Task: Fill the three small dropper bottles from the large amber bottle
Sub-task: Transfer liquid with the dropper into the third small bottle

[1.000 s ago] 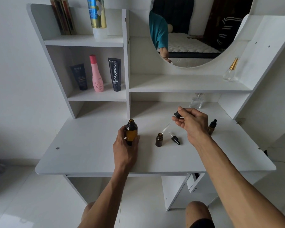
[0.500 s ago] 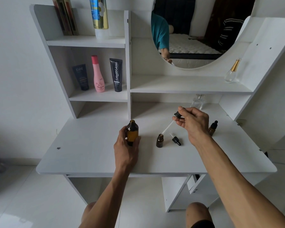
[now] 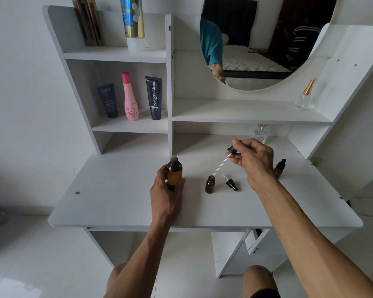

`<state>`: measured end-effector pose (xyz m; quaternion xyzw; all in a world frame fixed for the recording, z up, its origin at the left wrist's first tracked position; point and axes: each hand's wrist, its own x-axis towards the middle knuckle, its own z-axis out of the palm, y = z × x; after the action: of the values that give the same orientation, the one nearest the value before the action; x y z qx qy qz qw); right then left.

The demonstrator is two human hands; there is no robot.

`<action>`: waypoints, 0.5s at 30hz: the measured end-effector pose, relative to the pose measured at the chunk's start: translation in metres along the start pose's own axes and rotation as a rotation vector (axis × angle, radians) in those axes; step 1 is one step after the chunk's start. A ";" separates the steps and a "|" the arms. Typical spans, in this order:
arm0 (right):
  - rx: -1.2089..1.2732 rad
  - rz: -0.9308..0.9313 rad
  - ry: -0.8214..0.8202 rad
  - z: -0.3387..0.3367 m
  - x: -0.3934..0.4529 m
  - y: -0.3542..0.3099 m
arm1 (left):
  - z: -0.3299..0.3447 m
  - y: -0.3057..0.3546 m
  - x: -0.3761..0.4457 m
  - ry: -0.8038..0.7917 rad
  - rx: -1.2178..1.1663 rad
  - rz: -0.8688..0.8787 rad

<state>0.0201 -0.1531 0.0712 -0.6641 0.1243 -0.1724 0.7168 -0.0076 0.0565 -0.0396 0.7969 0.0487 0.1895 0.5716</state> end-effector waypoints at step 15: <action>0.007 0.012 0.000 -0.001 -0.003 0.001 | -0.001 0.002 0.000 -0.004 0.001 -0.001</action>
<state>0.0171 -0.1526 0.0703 -0.6609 0.1275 -0.1684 0.7202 -0.0085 0.0566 -0.0377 0.7976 0.0479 0.1876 0.5713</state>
